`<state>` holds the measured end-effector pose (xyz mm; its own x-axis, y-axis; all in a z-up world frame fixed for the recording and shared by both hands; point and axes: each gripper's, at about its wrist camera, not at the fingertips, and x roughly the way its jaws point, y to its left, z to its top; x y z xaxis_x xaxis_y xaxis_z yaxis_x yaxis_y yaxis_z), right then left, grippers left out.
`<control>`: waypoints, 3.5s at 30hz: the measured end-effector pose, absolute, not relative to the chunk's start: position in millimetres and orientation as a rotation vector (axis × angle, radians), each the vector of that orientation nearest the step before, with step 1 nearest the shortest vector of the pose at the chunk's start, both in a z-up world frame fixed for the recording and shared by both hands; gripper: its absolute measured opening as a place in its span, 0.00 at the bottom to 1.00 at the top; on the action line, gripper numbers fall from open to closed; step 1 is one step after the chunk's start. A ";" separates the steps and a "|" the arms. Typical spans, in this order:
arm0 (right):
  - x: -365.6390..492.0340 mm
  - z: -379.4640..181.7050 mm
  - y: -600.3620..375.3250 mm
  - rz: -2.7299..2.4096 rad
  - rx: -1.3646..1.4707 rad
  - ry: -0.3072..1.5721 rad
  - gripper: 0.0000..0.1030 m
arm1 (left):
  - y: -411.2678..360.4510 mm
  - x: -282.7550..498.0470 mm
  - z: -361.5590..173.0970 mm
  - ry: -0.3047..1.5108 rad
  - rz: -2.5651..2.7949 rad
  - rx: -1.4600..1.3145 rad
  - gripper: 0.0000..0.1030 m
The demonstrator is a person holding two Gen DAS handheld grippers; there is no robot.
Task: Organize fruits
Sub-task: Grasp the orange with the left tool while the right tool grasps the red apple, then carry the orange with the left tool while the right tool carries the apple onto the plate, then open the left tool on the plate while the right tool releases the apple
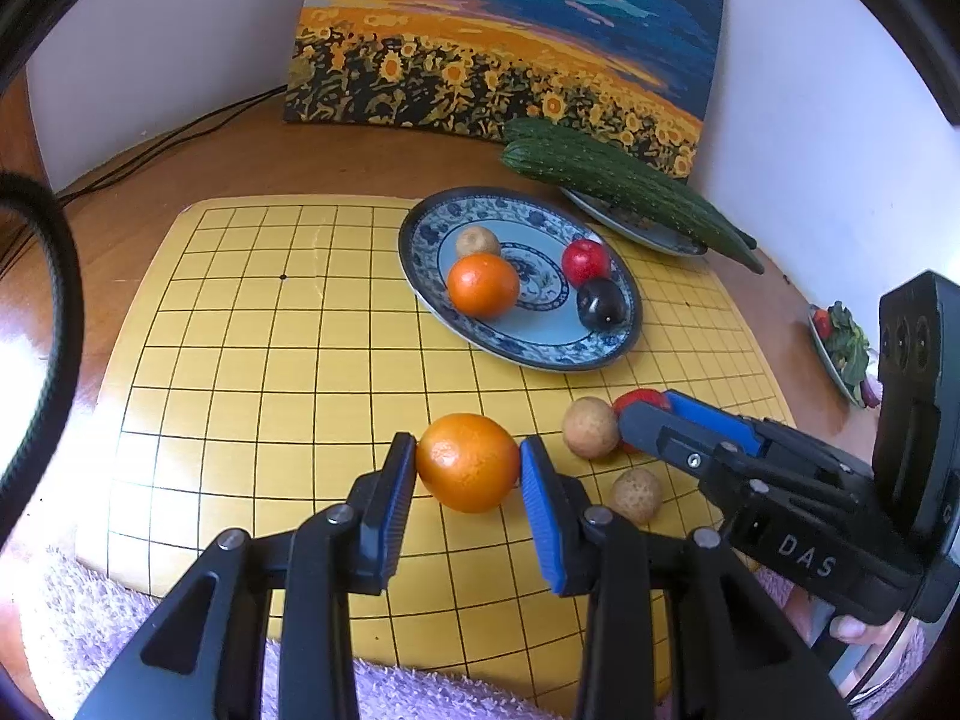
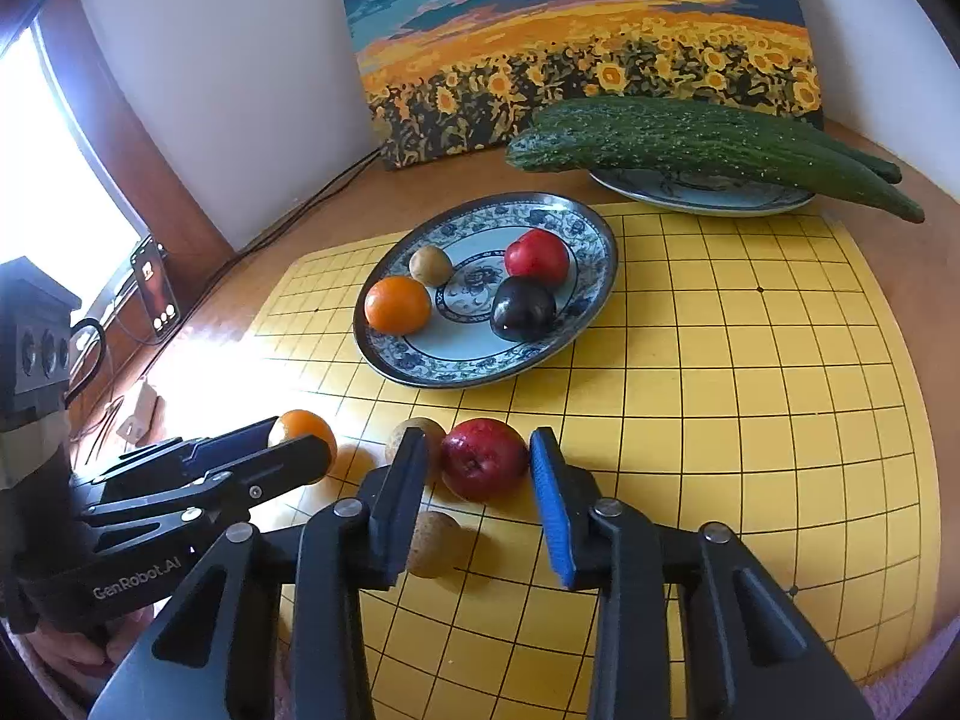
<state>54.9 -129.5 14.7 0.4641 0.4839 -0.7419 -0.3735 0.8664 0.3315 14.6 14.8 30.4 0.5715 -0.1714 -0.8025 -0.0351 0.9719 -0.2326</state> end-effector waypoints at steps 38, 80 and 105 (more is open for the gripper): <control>97.3 43.8 -136.0 0.489 0.103 0.885 0.32 | 27.1 91.0 68.7 0.891 -0.082 -0.222 0.36; 177.2 11.2 -110.2 0.477 0.045 0.866 0.32 | 21.6 152.6 29.2 0.936 -0.093 -0.238 0.36; 134.7 49.4 -122.1 0.493 0.104 0.861 0.42 | 19.3 112.4 56.7 0.913 -0.088 -0.199 0.37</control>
